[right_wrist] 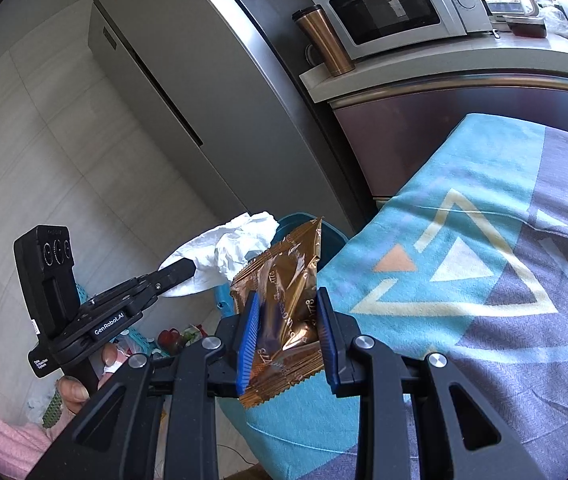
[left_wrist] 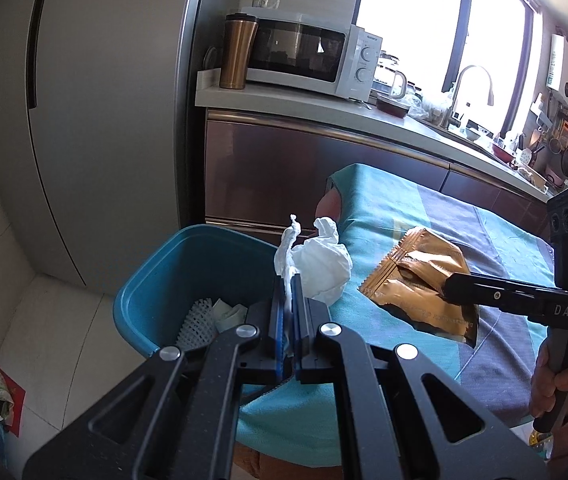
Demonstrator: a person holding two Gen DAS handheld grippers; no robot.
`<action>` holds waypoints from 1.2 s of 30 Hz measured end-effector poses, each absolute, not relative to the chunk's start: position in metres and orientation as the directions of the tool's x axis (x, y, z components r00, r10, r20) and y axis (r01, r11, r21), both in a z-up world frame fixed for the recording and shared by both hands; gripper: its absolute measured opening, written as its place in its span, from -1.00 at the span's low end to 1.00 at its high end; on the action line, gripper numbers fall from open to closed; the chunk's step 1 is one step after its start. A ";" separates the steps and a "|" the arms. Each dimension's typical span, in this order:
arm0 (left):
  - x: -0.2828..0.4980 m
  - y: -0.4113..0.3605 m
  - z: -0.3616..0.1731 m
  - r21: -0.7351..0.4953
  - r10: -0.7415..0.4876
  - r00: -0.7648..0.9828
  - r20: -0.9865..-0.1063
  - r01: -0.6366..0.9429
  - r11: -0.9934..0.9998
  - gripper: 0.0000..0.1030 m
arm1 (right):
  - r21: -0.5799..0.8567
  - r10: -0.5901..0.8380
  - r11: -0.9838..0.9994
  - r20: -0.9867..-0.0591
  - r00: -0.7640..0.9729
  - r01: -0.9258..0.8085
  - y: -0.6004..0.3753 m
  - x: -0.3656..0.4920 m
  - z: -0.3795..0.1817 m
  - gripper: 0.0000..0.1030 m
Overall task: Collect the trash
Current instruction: 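Lift the tissue and gold wrapper and carry them over the teal bin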
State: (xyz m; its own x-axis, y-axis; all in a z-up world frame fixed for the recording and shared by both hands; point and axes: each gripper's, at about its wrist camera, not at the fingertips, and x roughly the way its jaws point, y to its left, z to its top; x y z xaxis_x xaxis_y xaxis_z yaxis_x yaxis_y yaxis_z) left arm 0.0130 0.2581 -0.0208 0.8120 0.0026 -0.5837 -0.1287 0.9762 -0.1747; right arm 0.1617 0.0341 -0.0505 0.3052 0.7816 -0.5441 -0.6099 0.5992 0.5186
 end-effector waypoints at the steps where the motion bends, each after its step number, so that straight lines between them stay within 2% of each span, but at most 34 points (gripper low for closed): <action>1: 0.013 0.259 -0.021 -0.174 0.005 0.811 -0.585 -0.132 0.976 -0.93 | 0.520 0.783 0.597 -0.545 0.300 -0.611 0.036 0.163 -0.051 -0.48; 36: 0.014 0.289 -0.038 -0.186 0.059 0.788 -0.612 -0.216 0.958 -0.93 | 0.506 0.782 0.565 -0.580 0.228 -0.651 0.080 0.174 -0.053 -0.48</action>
State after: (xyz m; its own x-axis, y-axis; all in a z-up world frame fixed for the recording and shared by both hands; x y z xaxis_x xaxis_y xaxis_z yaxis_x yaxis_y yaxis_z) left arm 0.0143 0.2886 -0.0379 0.7883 0.0589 -0.6125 -0.2162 0.9585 -0.1860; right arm 0.1737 0.0801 -0.0527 0.2277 0.7822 -0.5799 -0.6515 0.5650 0.5063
